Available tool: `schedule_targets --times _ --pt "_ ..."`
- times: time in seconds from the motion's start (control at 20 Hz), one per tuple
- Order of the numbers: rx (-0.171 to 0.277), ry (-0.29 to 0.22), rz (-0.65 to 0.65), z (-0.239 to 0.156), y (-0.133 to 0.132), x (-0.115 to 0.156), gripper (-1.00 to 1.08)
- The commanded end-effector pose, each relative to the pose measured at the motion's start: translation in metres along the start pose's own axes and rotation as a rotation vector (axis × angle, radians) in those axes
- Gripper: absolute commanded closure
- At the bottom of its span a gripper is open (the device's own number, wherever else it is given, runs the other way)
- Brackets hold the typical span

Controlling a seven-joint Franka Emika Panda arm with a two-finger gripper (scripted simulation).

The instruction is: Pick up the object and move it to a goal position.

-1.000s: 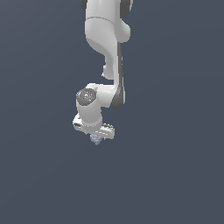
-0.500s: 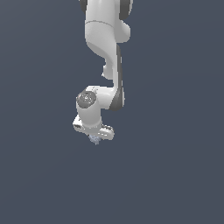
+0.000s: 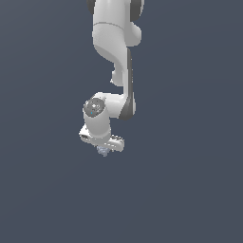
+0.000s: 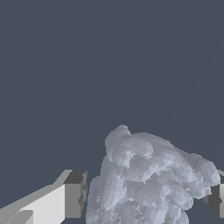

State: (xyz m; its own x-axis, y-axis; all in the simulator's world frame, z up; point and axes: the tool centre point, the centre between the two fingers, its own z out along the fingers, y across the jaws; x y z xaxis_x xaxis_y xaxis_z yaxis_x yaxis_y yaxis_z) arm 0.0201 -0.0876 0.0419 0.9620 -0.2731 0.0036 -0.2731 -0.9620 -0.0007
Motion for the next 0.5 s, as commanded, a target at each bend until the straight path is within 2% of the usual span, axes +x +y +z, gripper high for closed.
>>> schedule_targets --times 0.0,0.45 --pt "-0.001 -0.003 0.000 0.001 -0.003 -0.005 1.08" --pt "-0.001 -0.003 0.000 -0.003 -0.035 -0.040 1.08"
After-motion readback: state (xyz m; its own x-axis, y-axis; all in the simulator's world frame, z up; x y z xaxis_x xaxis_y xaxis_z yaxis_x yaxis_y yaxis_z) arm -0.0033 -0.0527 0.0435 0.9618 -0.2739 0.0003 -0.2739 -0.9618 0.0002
